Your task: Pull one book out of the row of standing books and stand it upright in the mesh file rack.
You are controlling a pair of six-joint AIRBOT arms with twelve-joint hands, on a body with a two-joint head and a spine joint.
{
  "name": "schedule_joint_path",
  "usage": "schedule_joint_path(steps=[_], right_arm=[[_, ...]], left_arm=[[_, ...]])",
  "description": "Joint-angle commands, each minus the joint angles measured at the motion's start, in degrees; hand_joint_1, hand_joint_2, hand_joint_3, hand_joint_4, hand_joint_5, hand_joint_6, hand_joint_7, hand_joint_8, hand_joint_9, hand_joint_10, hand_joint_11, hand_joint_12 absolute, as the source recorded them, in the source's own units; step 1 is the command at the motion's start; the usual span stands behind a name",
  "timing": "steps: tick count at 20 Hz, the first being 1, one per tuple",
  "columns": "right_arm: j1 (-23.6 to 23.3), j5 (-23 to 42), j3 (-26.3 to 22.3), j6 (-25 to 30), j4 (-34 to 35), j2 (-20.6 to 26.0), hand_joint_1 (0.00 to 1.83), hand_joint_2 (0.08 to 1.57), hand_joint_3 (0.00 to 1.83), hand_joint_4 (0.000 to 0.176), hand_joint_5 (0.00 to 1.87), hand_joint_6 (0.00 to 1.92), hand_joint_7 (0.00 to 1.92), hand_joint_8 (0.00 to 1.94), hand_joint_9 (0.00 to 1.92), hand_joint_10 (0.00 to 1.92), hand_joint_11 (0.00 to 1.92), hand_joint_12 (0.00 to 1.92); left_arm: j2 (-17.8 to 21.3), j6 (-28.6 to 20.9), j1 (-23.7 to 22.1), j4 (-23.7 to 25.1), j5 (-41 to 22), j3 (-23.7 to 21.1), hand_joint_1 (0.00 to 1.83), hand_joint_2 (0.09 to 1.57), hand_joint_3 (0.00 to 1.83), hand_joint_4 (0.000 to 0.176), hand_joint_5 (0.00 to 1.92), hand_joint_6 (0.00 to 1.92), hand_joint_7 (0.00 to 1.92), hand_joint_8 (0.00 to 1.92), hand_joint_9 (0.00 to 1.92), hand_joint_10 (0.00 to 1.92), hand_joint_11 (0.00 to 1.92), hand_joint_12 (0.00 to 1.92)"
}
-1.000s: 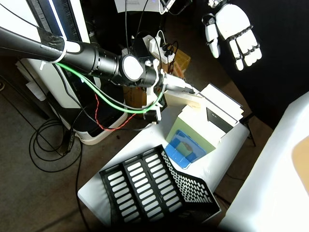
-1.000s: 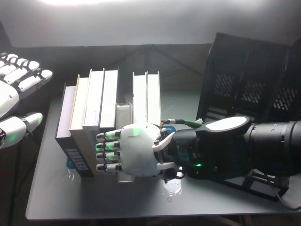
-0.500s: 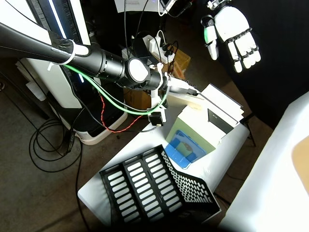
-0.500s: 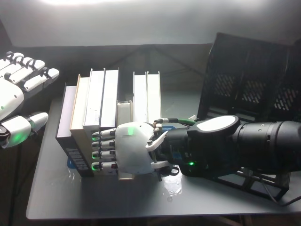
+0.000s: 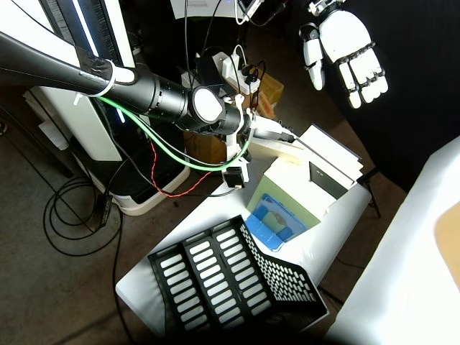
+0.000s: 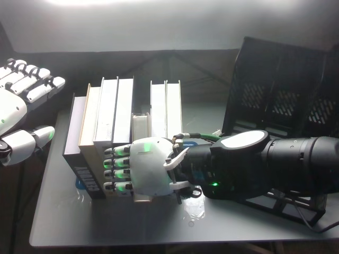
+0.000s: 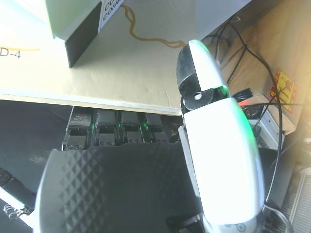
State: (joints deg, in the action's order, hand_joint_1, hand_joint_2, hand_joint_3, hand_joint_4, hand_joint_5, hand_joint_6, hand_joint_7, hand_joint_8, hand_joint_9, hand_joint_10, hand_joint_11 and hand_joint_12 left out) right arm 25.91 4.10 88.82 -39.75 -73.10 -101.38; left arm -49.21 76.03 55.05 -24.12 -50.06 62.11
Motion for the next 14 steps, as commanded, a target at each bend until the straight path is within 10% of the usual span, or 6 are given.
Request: schedule_joint_path(steps=[1, 9, 10, 11, 13, 14], right_arm=[[0.1, -0.3, 0.0, -0.6, -0.4, 0.4, 0.93, 1.22, 0.00, 0.000, 0.00, 0.00, 0.00, 0.00, 0.00, 0.00, 0.00, 0.00], [0.2, -0.9, 1.0, -0.6, 0.4, 0.7, 0.93, 1.22, 0.00, 0.000, 0.00, 0.00, 0.00, 0.00, 0.00, 0.00, 0.00, 0.00], [0.3, -0.9, 1.1, -0.6, 0.9, 1.0, 1.20, 1.13, 0.00, 0.000, 0.90, 0.43, 0.79, 1.03, 0.83, 1.19, 0.77, 1.43], [0.5, -1.0, 1.2, -0.6, 1.1, 1.2, 1.36, 1.09, 0.00, 0.000, 1.03, 0.55, 1.10, 0.81, 0.93, 1.28, 0.91, 1.62], [0.8, -1.3, 1.1, -0.6, 1.8, 1.9, 1.37, 1.14, 0.01, 0.000, 0.81, 1.18, 0.96, 0.91, 0.92, 1.33, 0.74, 1.75], [1.0, -1.3, 1.0, -0.6, 1.9, 2.3, 1.56, 1.04, 0.00, 0.000, 0.64, 0.89, 0.83, 0.65, 1.00, 1.07, 0.73, 1.61]], left_arm=[[-0.1, 0.0, -0.8, 0.1, -5.9, 0.6, 0.00, 1.49, 0.00, 0.065, 0.00, 0.00, 0.00, 0.00, 0.00, 0.00, 0.00, 0.00], [-1.9, 0.0, -5.5, 4.7, -1.9, 2.7, 0.00, 1.50, 0.00, 0.053, 0.01, 0.00, 0.00, 0.00, 0.00, 0.00, 0.00, 0.00], [-2.3, 0.0, -6.2, 5.5, -1.5, 2.9, 0.00, 1.50, 0.00, 0.059, 0.01, 0.00, 0.00, 0.00, 0.00, 0.00, 0.00, 0.00], [-2.5, 0.0, -6.6, 6.0, -1.2, 3.1, 0.00, 1.49, 0.00, 0.067, 0.00, 0.00, 0.00, 0.00, 0.00, 0.00, 0.00, 0.00], [-3.2, 0.0, -8.1, 7.2, -0.5, 3.5, 0.00, 1.49, 0.00, 0.076, 0.01, 0.01, 0.00, 0.00, 0.00, 0.00, 0.00, 0.00], [-3.7, 0.0, -8.8, 7.8, -0.2, 3.8, 0.00, 1.49, 0.00, 0.071, 0.01, 0.01, 0.00, 0.00, 0.00, 0.00, 0.00, 0.00]])
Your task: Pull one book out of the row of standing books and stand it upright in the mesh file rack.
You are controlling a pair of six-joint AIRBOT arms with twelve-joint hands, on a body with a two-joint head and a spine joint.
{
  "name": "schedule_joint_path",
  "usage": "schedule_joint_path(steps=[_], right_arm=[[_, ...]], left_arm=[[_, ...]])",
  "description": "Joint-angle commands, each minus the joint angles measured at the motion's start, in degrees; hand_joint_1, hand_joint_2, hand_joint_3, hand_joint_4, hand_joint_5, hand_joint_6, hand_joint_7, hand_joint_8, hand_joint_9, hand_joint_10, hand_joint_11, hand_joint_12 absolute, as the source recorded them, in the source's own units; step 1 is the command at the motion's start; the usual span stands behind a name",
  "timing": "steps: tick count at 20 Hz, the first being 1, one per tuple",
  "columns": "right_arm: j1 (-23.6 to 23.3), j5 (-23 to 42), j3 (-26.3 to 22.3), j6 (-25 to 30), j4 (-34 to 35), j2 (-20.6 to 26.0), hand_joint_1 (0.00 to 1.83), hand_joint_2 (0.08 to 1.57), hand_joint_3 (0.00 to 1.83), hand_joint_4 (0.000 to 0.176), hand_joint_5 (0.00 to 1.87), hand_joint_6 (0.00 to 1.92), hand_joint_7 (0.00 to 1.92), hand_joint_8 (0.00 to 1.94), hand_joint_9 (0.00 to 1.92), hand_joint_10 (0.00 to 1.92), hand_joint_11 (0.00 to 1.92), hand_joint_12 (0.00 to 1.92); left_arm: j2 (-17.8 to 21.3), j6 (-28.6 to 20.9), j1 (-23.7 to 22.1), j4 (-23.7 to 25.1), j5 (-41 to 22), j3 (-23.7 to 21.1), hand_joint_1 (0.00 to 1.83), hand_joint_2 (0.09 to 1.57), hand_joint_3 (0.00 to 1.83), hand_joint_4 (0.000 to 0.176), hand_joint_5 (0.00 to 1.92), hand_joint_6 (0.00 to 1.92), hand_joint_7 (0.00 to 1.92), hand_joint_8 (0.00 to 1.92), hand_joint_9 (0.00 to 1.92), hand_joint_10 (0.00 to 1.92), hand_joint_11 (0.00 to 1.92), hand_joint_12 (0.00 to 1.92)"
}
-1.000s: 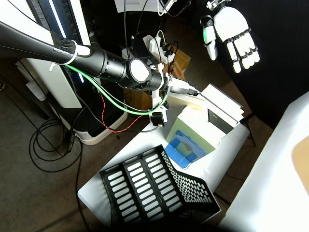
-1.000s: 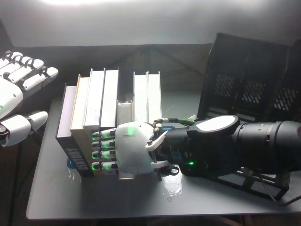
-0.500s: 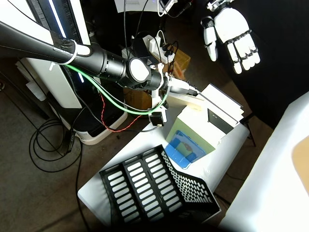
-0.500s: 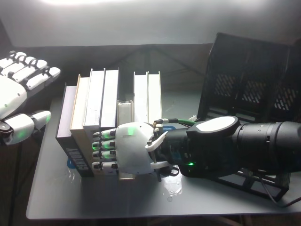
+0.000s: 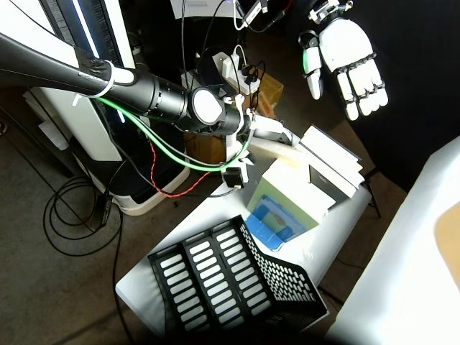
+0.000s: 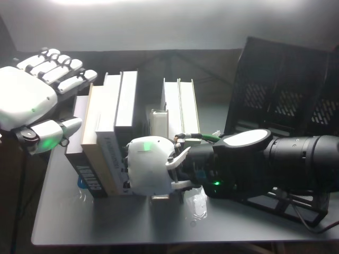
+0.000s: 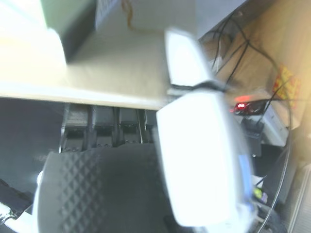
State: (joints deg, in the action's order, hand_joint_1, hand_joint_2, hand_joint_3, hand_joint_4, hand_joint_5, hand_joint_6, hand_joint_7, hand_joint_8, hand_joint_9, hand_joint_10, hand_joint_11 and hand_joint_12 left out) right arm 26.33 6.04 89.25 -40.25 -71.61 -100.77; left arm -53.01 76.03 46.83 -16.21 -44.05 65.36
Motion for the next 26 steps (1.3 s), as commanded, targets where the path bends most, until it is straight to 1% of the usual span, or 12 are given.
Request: schedule_joint_path(steps=[1, 2, 4, 5, 9, 12, 14, 17, 19, 22, 23, 26], right_arm=[[0.7, -3.3, 0.5, -0.1, 0.4, 1.9, 1.59, 1.00, 0.00, 0.000, 0.69, 0.65, 0.85, 0.41, 1.06, 0.94, 0.76, 1.55], [0.8, -3.4, 0.5, -0.1, 0.7, 2.2, 1.43, 1.05, 0.00, 0.000, 0.88, 0.85, 1.13, 0.58, 1.04, 1.11, 0.72, 1.59], [0.8, -3.5, 1.0, -0.1, 1.7, 2.2, 1.39, 1.06, 0.00, 0.000, 1.02, 0.82, 1.28, 0.52, 0.90, 1.21, 0.59, 1.71], [0.8, -3.5, 1.0, -0.1, 1.7, 2.1, 1.40, 1.03, 0.00, 0.000, 1.09, 0.69, 1.38, 0.29, 0.98, 1.16, 0.74, 1.66], [0.4, -3.5, 1.2, -0.1, 0.5, 1.6, 1.40, 1.04, 0.00, 0.000, 1.07, 0.78, 1.30, 0.40, 0.98, 1.17, 0.73, 1.69], [0.2, -3.5, 1.1, -0.1, 0.7, 2.0, 1.40, 1.02, 0.00, 0.000, 1.10, 0.75, 1.45, 0.10, 1.00, 1.14, 0.77, 1.59], [0.2, -3.4, 0.1, -0.1, 1.0, 2.9, 1.39, 1.06, 0.00, 0.000, 1.01, 0.85, 1.28, 0.46, 0.94, 1.22, 0.66, 1.70], [-0.4, -2.1, -3.9, 0.0, 0.9, 6.0, 1.40, 1.04, 0.00, 0.000, 1.06, 0.79, 1.33, 0.34, 0.98, 1.16, 0.72, 1.64], [-0.8, -1.0, -5.6, 0.5, 1.0, 7.5, 1.39, 1.04, 0.00, 0.000, 1.11, 0.77, 1.34, 0.29, 0.94, 1.18, 0.59, 1.65], [-1.6, 1.5, -9.5, 0.7, 1.0, 10.7, 1.40, 1.04, 0.00, 0.000, 1.04, 0.89, 1.39, 0.23, 0.96, 1.15, 0.63, 1.65], [-1.9, 2.9, -11.3, 1.1, 1.0, 12.6, 1.39, 1.05, 0.00, 0.000, 1.01, 0.93, 1.29, 0.43, 0.94, 1.18, 0.60, 1.72], [-3.8, 7.1, -13.7, 13.1, -7.1, 16.3, 1.39, 1.06, 0.00, 0.000, 1.00, 0.91, 1.22, 0.56, 0.95, 1.20, 0.60, 1.67]], left_arm=[[-0.1, 0.0, -0.9, 0.3, -6.0, 0.7, 0.00, 1.49, 0.00, 0.067, 0.02, 0.01, 0.00, 0.00, 0.00, 0.00, 0.00, 0.00], [-0.4, 0.0, -1.3, 0.8, -5.7, 0.8, 0.00, 1.48, 0.00, 0.072, 0.01, 0.00, 0.00, 0.00, 0.00, 0.00, 0.00, 0.00], [-0.5, -0.2, -1.5, 0.9, -5.5, 0.8, 0.00, 1.48, 0.00, 0.071, 0.01, 0.00, 0.00, 0.00, 0.00, 0.00, 0.00, 0.00], [-0.6, -0.3, -1.5, 0.8, -5.6, 0.8, 0.00, 1.48, 0.00, 0.075, 0.00, 0.00, 0.00, 0.00, 0.00, 0.00, 0.00, 0.00], [-0.5, -0.4, -1.5, 0.7, -5.7, 0.7, 0.00, 1.46, 0.00, 0.095, 0.00, 0.00, 0.00, 0.00, 0.00, 0.00, 0.00, 0.00], [-0.5, -0.4, -1.5, 0.8, -5.9, 0.6, 0.00, 1.46, 0.00, 0.092, 0.00, 0.00, 0.00, 0.00, 0.00, 0.00, 0.00, 0.00], [-0.3, -0.4, -1.5, 0.8, -5.9, 0.4, 0.00, 1.46, 0.00, 0.106, 0.00, 0.00, 0.00, 0.00, 0.00, 0.00, 0.00, 0.00], [0.4, -0.4, -1.4, 0.6, -6.0, 0.0, 0.00, 1.46, 0.00, 0.110, 0.00, 0.00, 0.00, 0.00, 0.00, 0.00, 0.00, 0.00], [0.5, -0.4, -1.4, 0.3, -5.9, 0.0, 0.00, 1.46, 0.00, 0.093, 0.00, 0.00, 0.00, 0.00, 0.00, 0.00, 0.00, 0.00], [0.5, -0.4, -1.4, 0.2, -5.8, -0.1, 0.00, 1.46, 0.00, 0.093, 0.00, 0.00, 0.00, 0.00, 0.00, 0.00, 0.00, 0.00], [0.5, -0.4, -1.4, 0.2, -5.7, -0.1, 0.00, 1.46, 0.00, 0.076, 0.00, 0.00, 0.00, 0.00, 0.00, 0.00, 0.00, 0.00], [0.5, -0.4, -1.4, -0.1, -5.5, -0.2, 0.00, 1.47, 0.00, 0.071, 0.00, 0.00, 0.00, 0.00, 0.00, 0.00, 0.00, 0.00]])
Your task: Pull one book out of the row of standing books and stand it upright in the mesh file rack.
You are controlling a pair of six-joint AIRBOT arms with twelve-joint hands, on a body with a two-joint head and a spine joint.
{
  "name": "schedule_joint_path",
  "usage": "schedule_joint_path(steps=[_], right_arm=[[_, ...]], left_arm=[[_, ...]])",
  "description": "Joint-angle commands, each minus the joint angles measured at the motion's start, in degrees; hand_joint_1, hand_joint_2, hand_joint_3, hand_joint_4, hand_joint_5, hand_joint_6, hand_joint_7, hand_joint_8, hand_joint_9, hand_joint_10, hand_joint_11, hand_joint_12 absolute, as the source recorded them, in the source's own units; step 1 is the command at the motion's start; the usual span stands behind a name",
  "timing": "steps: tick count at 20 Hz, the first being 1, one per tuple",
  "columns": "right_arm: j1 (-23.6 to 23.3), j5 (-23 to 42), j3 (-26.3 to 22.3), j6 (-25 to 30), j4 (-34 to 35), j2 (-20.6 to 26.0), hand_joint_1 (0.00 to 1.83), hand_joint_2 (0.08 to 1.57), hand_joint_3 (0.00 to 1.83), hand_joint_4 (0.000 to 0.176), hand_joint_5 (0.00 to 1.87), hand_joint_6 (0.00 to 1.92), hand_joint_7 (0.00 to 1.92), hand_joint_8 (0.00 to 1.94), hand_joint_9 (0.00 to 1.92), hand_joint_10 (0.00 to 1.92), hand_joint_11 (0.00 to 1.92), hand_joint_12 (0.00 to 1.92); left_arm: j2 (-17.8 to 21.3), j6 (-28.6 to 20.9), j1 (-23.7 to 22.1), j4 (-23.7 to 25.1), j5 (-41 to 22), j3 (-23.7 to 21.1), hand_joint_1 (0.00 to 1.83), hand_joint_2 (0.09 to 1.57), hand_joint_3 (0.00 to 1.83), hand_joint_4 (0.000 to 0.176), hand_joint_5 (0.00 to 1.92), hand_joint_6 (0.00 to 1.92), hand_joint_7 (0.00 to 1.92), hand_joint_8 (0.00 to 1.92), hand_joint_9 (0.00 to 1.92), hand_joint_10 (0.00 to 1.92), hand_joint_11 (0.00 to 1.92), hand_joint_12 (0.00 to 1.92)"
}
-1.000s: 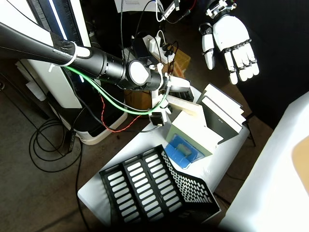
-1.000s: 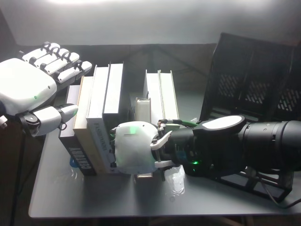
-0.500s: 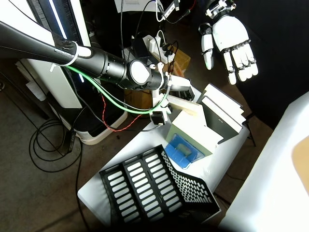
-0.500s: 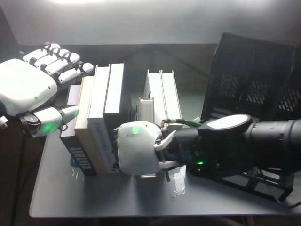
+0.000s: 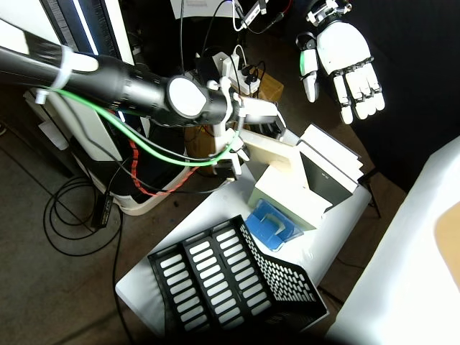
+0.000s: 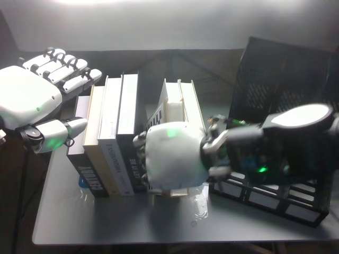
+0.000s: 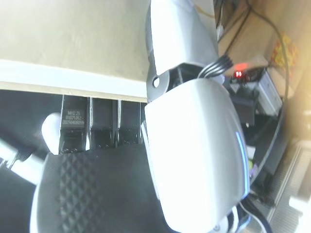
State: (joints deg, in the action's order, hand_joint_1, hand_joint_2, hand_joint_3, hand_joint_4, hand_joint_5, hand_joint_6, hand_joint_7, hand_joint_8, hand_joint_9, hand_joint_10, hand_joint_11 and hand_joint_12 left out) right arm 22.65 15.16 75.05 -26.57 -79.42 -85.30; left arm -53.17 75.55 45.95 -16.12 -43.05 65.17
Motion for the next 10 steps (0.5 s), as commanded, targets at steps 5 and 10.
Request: schedule_joint_path(steps=[5, 10], right_arm=[[-4.7, 4.3, -2.3, 11.1, -7.0, 5.7, 1.39, 1.08, 0.00, 0.000, 0.94, 0.97, 1.14, 0.71, 0.94, 1.27, 0.74, 1.69], [-9.2, 9.0, -4.6, 16.8, -9.9, 10.3, 1.36, 1.18, 0.01, 0.000, 0.72, 1.20, 0.89, 1.19, 0.82, 1.50, 0.76, 1.89]], left_arm=[[1.0, -0.3, -0.5, -0.2, -6.8, -0.3, 0.00, 1.46, 0.00, 0.081, 0.00, 0.00, 0.00, 0.00, 0.00, 0.00, 0.00, 0.00], [1.0, -0.6, -0.6, -0.2, -6.5, -0.2, 0.00, 1.42, 0.00, 0.092, 0.00, 0.00, 0.00, 0.00, 0.00, 0.00, 0.00, 0.00]])
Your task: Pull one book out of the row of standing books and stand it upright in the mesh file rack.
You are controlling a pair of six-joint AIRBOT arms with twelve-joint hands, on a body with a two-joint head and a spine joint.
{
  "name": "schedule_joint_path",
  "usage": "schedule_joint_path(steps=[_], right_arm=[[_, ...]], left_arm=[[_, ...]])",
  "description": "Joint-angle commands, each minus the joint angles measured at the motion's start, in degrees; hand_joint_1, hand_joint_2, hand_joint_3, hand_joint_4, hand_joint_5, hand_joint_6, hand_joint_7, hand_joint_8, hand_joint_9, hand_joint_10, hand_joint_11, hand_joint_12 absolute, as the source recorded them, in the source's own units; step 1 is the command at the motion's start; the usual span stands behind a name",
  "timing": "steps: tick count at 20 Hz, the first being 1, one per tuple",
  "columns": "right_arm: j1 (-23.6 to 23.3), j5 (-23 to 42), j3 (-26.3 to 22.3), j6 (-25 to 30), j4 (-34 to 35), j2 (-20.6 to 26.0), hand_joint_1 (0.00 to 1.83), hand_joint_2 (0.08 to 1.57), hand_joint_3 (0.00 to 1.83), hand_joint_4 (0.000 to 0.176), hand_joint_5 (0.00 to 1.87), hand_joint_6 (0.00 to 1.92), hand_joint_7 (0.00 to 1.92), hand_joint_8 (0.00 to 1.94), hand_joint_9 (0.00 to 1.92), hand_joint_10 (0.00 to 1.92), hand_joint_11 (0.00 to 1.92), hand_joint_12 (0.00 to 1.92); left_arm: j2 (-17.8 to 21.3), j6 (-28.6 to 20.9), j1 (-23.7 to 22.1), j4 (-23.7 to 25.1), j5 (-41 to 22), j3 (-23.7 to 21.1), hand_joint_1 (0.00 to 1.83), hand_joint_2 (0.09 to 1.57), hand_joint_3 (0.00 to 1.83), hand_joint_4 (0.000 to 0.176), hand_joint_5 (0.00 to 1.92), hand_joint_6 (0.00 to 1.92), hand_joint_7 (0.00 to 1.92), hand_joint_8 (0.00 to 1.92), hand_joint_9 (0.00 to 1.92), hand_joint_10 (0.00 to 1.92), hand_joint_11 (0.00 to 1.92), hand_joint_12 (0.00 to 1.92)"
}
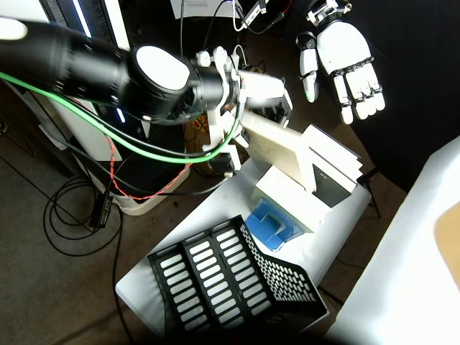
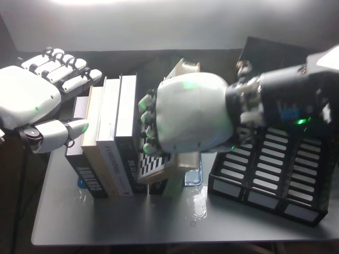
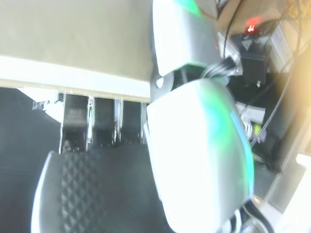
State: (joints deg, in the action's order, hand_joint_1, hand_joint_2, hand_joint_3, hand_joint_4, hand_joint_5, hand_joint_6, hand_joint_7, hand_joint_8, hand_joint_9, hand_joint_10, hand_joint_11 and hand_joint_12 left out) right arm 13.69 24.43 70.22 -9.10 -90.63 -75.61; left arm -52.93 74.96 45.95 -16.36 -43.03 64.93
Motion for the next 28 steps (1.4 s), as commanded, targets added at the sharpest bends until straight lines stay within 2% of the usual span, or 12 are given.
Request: schedule_joint_path(steps=[1, 3, 8, 9, 10, 14, 15, 16, 18, 20, 24, 28], right_arm=[[-0.8, 0.6, 0.2, 1.0, 0.6, 1.1, 1.34, 1.22, 0.01, 0.000, 0.63, 1.33, 0.81, 1.30, 0.75, 1.59, 0.71, 1.91], [-2.1, 2.0, 0.1, 3.9, -0.5, 2.4, 1.34, 1.26, 0.01, 0.000, 0.60, 1.25, 0.75, 1.49, 0.73, 1.69, 0.76, 1.92], [-5.0, 3.2, -0.7, 8.5, -5.5, 4.3, 1.34, 1.24, 0.00, 0.000, 0.62, 1.38, 0.80, 1.33, 0.72, 1.56, 0.67, 1.80], [-5.6, 3.8, -0.8, 9.8, -6.2, 4.7, 1.34, 1.23, 0.00, 0.000, 0.68, 1.35, 0.79, 1.31, 0.73, 1.54, 0.63, 1.80], [-6.2, 4.3, -0.8, 11.3, -6.9, 5.0, 1.35, 1.20, 0.00, 0.000, 0.73, 1.28, 0.85, 1.23, 0.77, 1.47, 0.60, 1.74], [-8.3, 5.6, -1.5, 13.8, -9.0, 6.4, 1.34, 1.23, 0.00, 0.000, 0.64, 1.24, 0.81, 1.35, 0.75, 1.57, 0.72, 1.81], [-9.0, 5.6, -1.5, 15.1, -10.2, 6.8, 1.34, 1.23, 0.00, 0.000, 0.67, 1.25, 0.82, 1.33, 0.72, 1.62, 0.65, 1.83], [-9.7, 5.6, -1.7, 16.1, -11.2, 7.3, 1.34, 1.24, 0.00, 0.000, 0.66, 1.23, 0.80, 1.36, 0.69, 1.66, 0.62, 1.88], [-11.6, 5.6, -2.4, 18.2, -13.1, 8.7, 1.24, 1.23, 0.00, 0.000, 0.71, 1.18, 0.84, 1.48, 0.86, 1.65, 0.76, 1.88], [-13.2, 5.8, -3.0, 19.3, -14.0, 9.9, 1.32, 1.27, 0.01, 0.000, 0.60, 1.29, 0.69, 1.51, 0.71, 1.71, 0.75, 1.88], [-17.6, 7.2, -3.9, 25.1, -18.4, 12.1, 1.32, 1.27, 0.00, 0.000, 0.61, 1.42, 0.71, 1.49, 0.67, 1.63, 0.59, 1.85], [-21.2, 8.0, -5.8, 29.5, -23.0, 15.0, 1.32, 1.28, 0.00, 0.000, 0.56, 1.41, 0.71, 1.51, 0.68, 1.67, 0.63, 1.89]], left_arm=[[0.7, 0.0, -0.6, 0.0, -6.4, 0.1, 0.00, 1.42, 0.00, 0.079, 0.00, 0.00, 0.00, 0.00, 0.00, 0.00, 0.00, 0.00], [0.6, 0.0, -0.6, 0.0, -6.3, 0.2, 0.00, 1.41, 0.00, 0.096, 0.00, 0.00, 0.00, 0.00, 0.00, 0.00, 0.00, 0.00], [0.3, -0.2, -0.8, 0.0, -6.1, 0.5, 0.00, 1.46, 0.00, 0.071, 0.01, 0.00, 0.00, 0.00, 0.00, 0.00, 0.00, 0.00], [0.2, -0.2, -0.9, 0.0, -6.0, 0.6, 0.00, 1.48, 0.01, 0.050, 0.05, 0.02, 0.00, 0.00, 0.00, 0.00, 0.00, 0.00], [0.2, -0.3, -0.9, 0.0, -6.0, 0.6, 0.00, 1.48, 0.01, 0.056, 0.05, 0.02, 0.00, 0.00, 0.00, 0.00, 0.00, 0.00], [0.2, -0.5, -0.9, 0.1, -6.1, 0.7, 0.02, 1.48, 0.01, 0.048, 0.06, 0.02, 0.00, 0.00, 0.00, 0.00, 0.00, 0.00], [0.1, -0.5, -0.9, 0.1, -6.1, 0.8, 0.00, 1.47, 0.00, 0.067, 0.05, 0.02, 0.00, 0.00, 0.00, 0.00, 0.00, 0.00], [0.1, -0.5, -0.9, 0.2, -6.1, 0.8, 0.00, 1.46, 0.00, 0.062, 0.05, 0.02, 0.00, 0.00, 0.00, 0.00, 0.00, 0.00], [0.1, -0.6, -0.9, 0.2, -6.2, 0.8, 0.00, 1.46, 0.00, 0.058, 0.04, 0.01, 0.00, 0.00, 0.00, 0.00, 0.00, 0.00], [0.0, -0.7, -0.9, 0.2, -6.2, 0.9, 0.00, 1.46, 0.00, 0.040, 0.04, 0.02, 0.00, 0.00, 0.00, 0.00, 0.00, 0.00], [0.0, -0.8, -1.0, 0.2, -6.3, 0.9, 0.00, 1.47, 0.00, 0.042, 0.04, 0.02, 0.00, 0.00, 0.00, 0.00, 0.00, 0.00], [0.0, -1.2, -1.0, 0.2, -6.4, 1.0, 0.00, 1.46, 0.00, 0.045, 0.05, 0.02, 0.00, 0.00, 0.00, 0.00, 0.00, 0.00]])
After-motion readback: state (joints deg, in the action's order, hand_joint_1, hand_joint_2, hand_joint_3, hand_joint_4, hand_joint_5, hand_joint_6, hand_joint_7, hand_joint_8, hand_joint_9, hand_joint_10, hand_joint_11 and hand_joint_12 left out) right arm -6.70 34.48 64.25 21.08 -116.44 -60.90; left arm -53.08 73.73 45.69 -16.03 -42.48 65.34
